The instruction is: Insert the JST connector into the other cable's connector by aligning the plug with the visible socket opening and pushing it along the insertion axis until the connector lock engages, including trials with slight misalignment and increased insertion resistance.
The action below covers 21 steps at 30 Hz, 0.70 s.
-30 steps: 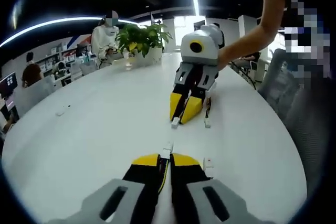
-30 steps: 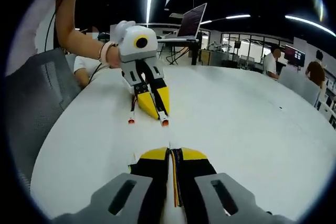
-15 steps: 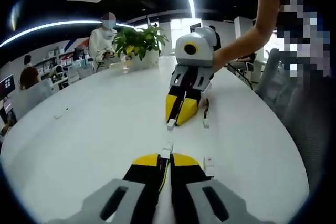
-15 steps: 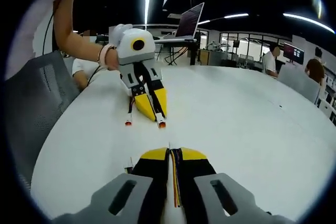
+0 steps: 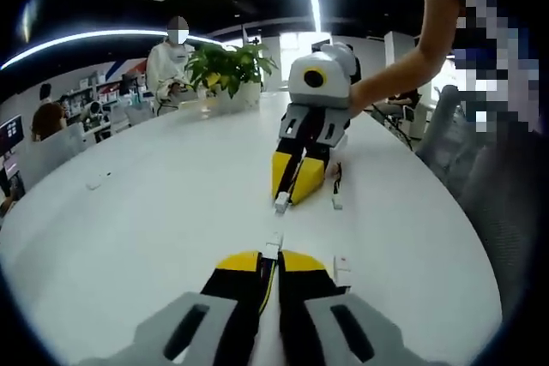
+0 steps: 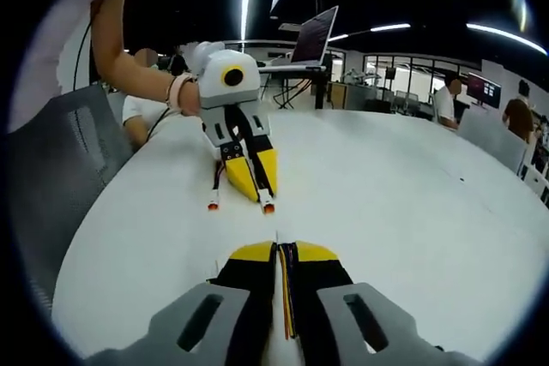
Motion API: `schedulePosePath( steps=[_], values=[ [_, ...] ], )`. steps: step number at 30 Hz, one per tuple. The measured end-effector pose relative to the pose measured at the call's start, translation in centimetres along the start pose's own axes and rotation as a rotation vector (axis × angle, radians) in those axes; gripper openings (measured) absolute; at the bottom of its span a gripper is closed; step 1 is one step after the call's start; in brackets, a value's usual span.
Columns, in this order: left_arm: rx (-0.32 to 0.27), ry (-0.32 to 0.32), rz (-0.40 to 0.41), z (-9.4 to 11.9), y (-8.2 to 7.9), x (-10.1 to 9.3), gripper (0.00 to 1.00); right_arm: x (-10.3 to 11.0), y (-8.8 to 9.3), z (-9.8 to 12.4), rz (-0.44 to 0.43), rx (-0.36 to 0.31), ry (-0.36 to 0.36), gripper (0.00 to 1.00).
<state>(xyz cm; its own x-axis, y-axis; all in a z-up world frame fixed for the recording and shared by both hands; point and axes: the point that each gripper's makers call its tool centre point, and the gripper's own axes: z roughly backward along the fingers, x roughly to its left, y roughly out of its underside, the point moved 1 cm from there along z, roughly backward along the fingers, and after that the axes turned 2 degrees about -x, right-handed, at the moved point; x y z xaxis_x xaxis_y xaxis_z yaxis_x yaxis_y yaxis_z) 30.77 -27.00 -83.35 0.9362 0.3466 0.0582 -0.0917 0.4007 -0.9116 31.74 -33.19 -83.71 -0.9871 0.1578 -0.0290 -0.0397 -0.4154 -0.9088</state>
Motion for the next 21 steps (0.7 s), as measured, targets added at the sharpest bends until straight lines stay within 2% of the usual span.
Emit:
schedulePosePath(
  steps=[7,11,15,21],
  values=[
    [-0.001,-0.007,0.015,-0.1,-0.1,0.2,0.01,0.2,-0.3,-0.1,-0.006,-0.002,-0.014,0.04],
    [-0.014,-0.005,0.008,-0.1,-0.5,0.0,0.01,0.2,-0.6,-0.2,-0.03,-0.012,-0.02,0.04],
    [-0.028,0.003,0.004,-0.2,-1.2,-0.1,0.01,0.3,-0.9,-0.2,-0.009,-0.018,-0.025,0.04],
    [0.0,0.02,-0.052,-0.4,-1.6,-0.6,0.01,0.6,-1.5,-0.5,0.019,-0.02,-0.043,0.04]
  ],
)
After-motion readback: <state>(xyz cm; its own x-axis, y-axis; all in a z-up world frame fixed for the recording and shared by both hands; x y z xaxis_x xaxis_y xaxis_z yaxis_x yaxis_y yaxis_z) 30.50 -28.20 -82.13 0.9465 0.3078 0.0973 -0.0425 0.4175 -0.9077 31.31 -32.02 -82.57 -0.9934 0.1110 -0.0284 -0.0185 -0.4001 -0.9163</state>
